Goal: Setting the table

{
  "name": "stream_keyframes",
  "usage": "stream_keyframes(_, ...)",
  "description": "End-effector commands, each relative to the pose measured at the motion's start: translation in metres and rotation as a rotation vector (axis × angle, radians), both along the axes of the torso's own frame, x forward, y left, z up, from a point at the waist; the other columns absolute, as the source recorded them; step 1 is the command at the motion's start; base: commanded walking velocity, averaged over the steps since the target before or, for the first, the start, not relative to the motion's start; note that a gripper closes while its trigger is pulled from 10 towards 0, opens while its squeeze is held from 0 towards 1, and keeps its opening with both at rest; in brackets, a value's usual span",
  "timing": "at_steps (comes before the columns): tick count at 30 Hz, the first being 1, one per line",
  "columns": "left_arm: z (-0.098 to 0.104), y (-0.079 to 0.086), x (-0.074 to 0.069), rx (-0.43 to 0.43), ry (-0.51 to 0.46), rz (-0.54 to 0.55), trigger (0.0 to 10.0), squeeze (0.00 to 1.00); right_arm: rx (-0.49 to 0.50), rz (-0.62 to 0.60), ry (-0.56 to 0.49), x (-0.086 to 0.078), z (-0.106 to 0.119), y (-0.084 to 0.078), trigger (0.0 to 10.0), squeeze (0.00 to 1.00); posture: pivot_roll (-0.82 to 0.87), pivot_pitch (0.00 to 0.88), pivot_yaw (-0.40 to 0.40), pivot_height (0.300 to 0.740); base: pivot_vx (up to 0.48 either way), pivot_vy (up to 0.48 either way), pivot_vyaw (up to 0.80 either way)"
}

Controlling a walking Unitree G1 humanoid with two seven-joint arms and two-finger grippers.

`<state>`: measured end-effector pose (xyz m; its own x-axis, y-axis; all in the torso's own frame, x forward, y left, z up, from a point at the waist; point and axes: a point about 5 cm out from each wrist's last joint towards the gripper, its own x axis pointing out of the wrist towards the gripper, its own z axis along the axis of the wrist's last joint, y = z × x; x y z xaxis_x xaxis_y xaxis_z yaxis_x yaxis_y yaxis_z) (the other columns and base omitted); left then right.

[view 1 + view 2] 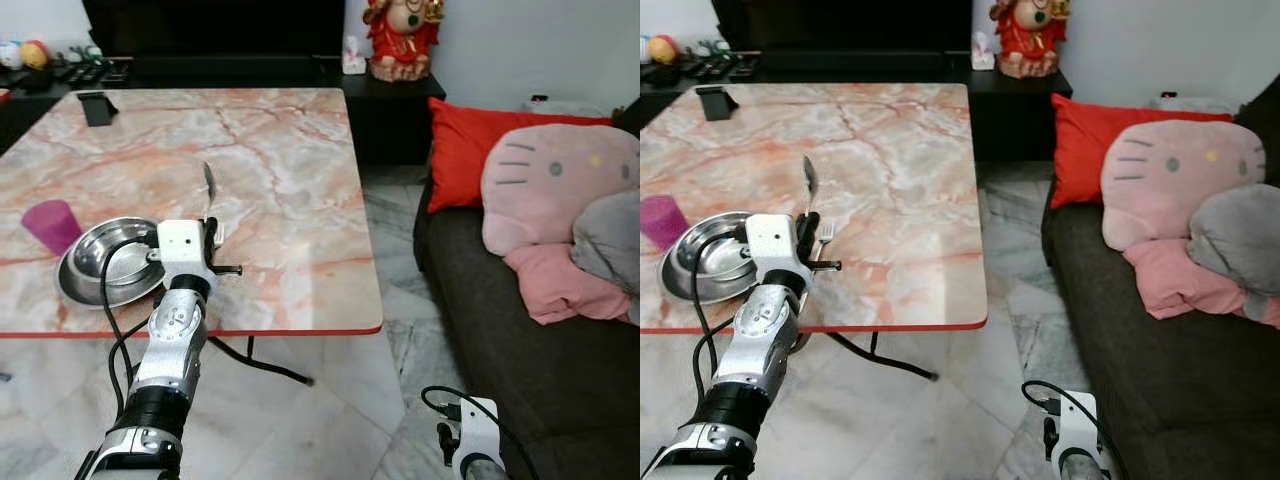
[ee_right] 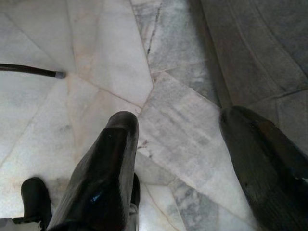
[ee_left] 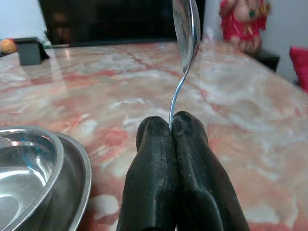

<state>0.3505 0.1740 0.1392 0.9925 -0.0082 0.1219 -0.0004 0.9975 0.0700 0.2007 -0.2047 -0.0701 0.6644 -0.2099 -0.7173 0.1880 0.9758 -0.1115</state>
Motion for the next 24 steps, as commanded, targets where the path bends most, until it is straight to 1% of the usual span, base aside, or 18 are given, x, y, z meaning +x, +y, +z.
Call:
stream_keyframes(1, 0.0, -0.0058, 0.0043, 0.032, 0.043, -0.041, 10.0, 0.0, 0.004, 0.001, 0.015, -0.0027, -0.002, 0.0013, 10.0, 0.0, 0.03, 0.059, -0.012, 0.74, 0.0, 0.0, 0.0)
stream_keyframes(2, -0.0027, -0.0075, 0.0048, -0.002, 0.068, -0.056, 10.0, 0.0, 0.004, 0.001, 0.015, -0.0026, -0.002, 0.0016, 10.0, 0.0, 0.02, 0.059, -0.011, 0.74, 0.0, 0.0, 0.0)
stream_keyframes(3, -0.0059, -0.0059, 0.0053, 0.011, 0.1, -0.024, 10.0, 0.0, 0.005, 0.001, 0.016, -0.0025, -0.002, 0.0016, 10.0, 0.0, 0.02, 0.06, -0.01, 0.74, 0.0, 0.0, 0.0)
stream_keyframes(4, -0.0059, -0.0059, 0.0053, 0.011, 0.1, -0.024, 10.0, 0.0, 0.005, 0.001, 0.016, -0.0025, -0.002, 0.0016, 10.0, 0.0, 0.02, 0.06, -0.01, 0.74, 0.0, 0.0, 0.0)
stream_keyframes(5, -0.0072, -0.0053, 0.0052, -0.018, 0.114, -0.007, 10.0, 0.0, 0.005, 0.001, 0.016, -0.0025, -0.0019, 0.0015, 10.0, 0.0, 0.02, 0.059, -0.011, 0.74, 0.0, 0.0, 0.0)
stream_keyframes(7, -0.0067, -0.0037, 0.0052, -0.02, 0.132, 0.008, 10.0, 0.0, 0.004, 0.003, 0.018, -0.0025, -0.002, 0.0013, 10.0, 0.0, 0.02, 0.061, -0.011, 0.74, 0.0, 0.0, 0.0)
stream_keyframes(13, -0.004, -0.0006, 0.0047, -0.044, 0.145, 0.003, 10.0, 0.0, 0.003, 0.006, 0.02, -0.0024, -0.0019, 0.0007, 10.0, 0.0, 0.03, 0.063, -0.013, 0.74, 0.0, 0.0, 0.0)
stream_keyframes(17, -0.0055, 0.002, 0.0039, -0.035, 0.162, 0.012, 10.0, 0.0, 0.003, 0.007, 0.02, -0.0024, -0.002, 0.0012, 10.0, 0.0, 0.03, 0.064, -0.013, 0.74, 0.0, 0.0, 0.0)
stream_keyframes(21, -0.0061, 0.0015, 0.0038, -0.064, 0.173, 0.012, 10.0, 0.0, 0.004, 0.01, 0.019, -0.0018, -0.0018, 0.0021, 10.0, 0.0, 0.03, 0.064, -0.013, 0.74, 0.0, 0.0, 0.0)
stream_keyframes(24, -0.0076, 0.001, 0.0036, -0.106, 0.193, 0.019, 10.0, 0.0, 0.003, 0.01, 0.019, -0.0017, -0.0018, 0.002, 10.0, 0.0, 0.03, 0.065, -0.014, 0.74, 0.0, 0.0, 0.0)
